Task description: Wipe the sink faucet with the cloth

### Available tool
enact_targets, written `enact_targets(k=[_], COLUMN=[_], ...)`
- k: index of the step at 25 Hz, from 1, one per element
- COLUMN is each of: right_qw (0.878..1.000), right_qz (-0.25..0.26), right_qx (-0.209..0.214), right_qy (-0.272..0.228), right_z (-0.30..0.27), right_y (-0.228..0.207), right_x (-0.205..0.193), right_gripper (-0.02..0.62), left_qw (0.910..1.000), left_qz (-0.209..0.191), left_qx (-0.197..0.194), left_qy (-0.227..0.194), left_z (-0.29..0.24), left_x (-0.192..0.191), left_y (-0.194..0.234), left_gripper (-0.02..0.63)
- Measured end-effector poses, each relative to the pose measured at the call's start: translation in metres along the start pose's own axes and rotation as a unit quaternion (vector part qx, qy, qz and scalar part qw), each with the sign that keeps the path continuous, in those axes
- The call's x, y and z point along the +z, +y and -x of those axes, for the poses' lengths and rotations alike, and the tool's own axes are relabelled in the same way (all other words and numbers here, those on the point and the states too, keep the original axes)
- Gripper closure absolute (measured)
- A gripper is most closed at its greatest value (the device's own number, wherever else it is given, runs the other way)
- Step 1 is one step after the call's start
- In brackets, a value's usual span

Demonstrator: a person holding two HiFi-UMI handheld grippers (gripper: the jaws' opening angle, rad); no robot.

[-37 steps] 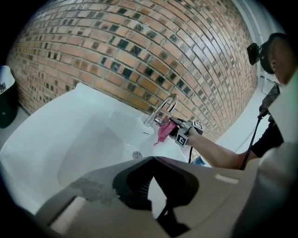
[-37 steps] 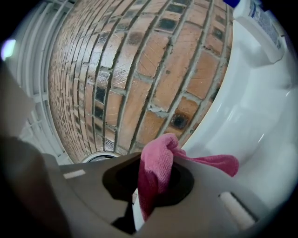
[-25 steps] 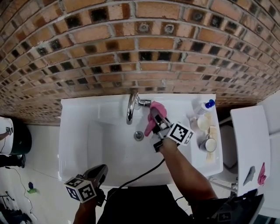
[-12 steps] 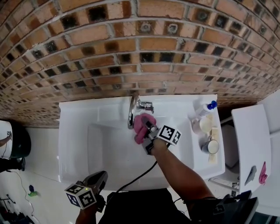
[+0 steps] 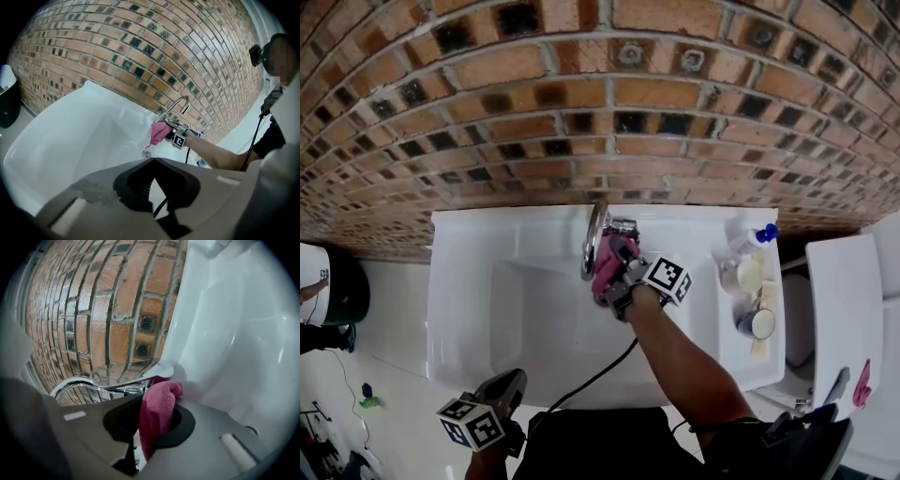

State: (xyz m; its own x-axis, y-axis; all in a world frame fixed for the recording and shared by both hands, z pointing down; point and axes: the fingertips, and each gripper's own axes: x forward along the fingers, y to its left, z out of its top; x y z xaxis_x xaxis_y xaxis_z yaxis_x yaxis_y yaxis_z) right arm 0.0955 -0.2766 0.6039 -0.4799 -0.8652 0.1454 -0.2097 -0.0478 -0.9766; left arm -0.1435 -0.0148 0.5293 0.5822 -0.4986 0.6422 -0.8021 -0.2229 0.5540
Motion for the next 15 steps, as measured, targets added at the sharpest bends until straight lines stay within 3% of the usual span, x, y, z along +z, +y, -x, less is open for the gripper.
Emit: enact_targets(k=[5, 9, 15], right_qw=[0.997, 0.994, 0.997], right_qz=[-0.022, -0.056, 0.000], right_qx=[0.057, 0.070, 0.066], right_qy=[-0.038, -0.068, -0.051], right_z=[0.001, -0.003, 0.000], right_y=[0.034, 0.037, 0.040], right_x=[0.015, 0.024, 0.016], right_gripper=[0.549, 0.549, 0.549], left_qw=[0.9999, 0.9999, 0.9999], left_qz=[0.004, 0.000, 0.008], left_qx=[-0.015, -0.010, -0.011], left_qy=[0.002, -0.001, -0.001], left_z=[-0.006, -0.006, -0.002], left_x=[0.002, 0.002, -0.002], left_y=[-0.009, -0.008, -0.007], left_gripper=[0.601, 0.601, 0.601])
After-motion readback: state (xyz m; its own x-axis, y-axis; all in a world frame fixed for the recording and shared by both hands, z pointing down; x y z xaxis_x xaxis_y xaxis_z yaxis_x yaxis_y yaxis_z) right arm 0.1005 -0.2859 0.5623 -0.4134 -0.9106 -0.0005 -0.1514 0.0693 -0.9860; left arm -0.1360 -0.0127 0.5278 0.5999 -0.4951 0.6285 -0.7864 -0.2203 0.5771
